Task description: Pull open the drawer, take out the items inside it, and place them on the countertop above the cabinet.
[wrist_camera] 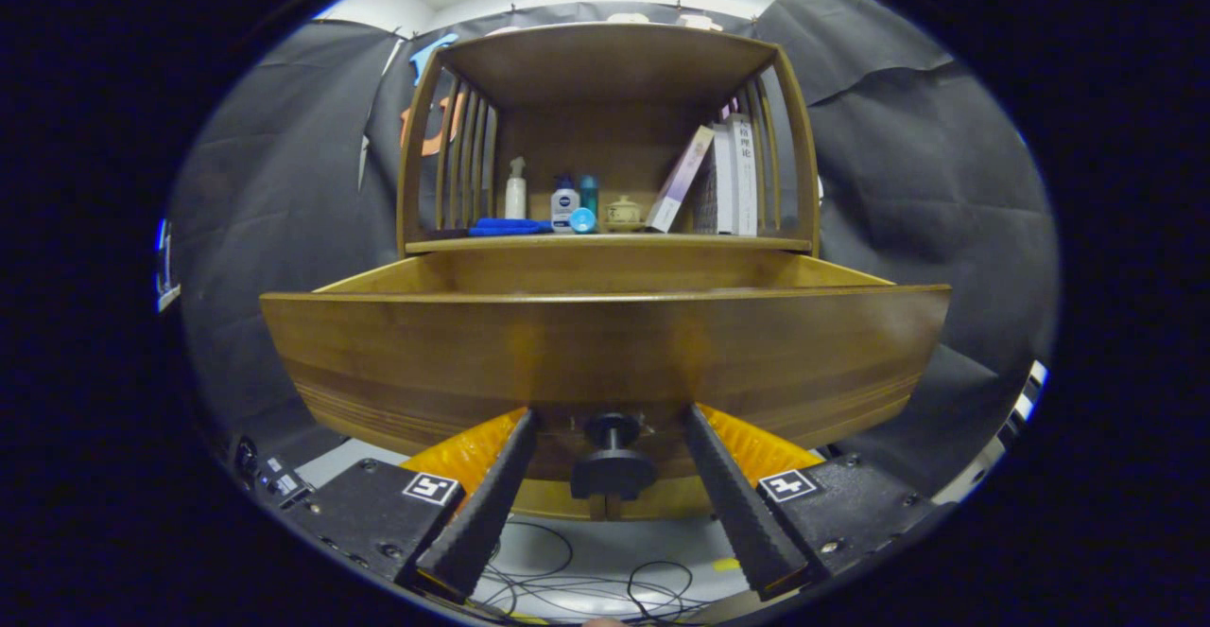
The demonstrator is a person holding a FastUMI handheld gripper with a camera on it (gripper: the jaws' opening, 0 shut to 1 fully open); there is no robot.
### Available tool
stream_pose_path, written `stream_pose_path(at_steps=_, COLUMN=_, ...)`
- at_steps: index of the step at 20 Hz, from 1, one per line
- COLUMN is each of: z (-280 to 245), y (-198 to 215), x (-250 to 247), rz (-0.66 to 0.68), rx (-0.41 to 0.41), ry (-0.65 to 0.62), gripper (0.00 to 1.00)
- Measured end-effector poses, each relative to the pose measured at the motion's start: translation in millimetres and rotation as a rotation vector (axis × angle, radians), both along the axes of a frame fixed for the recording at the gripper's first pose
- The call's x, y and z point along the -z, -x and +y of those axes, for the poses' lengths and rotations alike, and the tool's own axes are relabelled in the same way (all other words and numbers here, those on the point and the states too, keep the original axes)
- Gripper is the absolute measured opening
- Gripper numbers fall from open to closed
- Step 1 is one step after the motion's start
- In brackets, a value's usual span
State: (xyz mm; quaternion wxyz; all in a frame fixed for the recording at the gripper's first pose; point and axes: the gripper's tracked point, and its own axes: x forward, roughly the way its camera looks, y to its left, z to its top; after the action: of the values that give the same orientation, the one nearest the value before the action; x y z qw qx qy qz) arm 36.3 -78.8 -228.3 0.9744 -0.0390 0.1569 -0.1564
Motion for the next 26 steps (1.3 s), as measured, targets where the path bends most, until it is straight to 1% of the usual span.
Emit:
stream_pose_path(at_steps=7, z=-1.5, y=-5.4, x=-1.4, rz=0.003, rx=-0.005, ry=0.03, gripper=1.0)
stream_pose_path(at_steps=13, z=-5.8, y=-24.3, x=-3.6, rz=0.022, rx=0.0, ry=0.039, gripper=1.0)
stream_pose_path(at_steps=19, z=-15.8, y=-65.2, x=-6.9, rz=0.056, rx=-0.005, ry=0.024, gripper=1.0)
stream_pose_path(at_steps=20, z=-16.6, y=-74.3, x=-13.1, rz=0.041, rx=-0.008, ry=0.024, gripper=1.0)
stream_pose_path(at_steps=21, z=-19.5, y=-82.4, x=-9.5, rz=0.068, rx=-0.006, ry=0.009, gripper=1.0)
stream_pose_path(at_steps=26, z=-32.4, y=-122.2, x=-9.0, rz=0.103, rx=-0.016, ry=0.013, gripper=1.0)
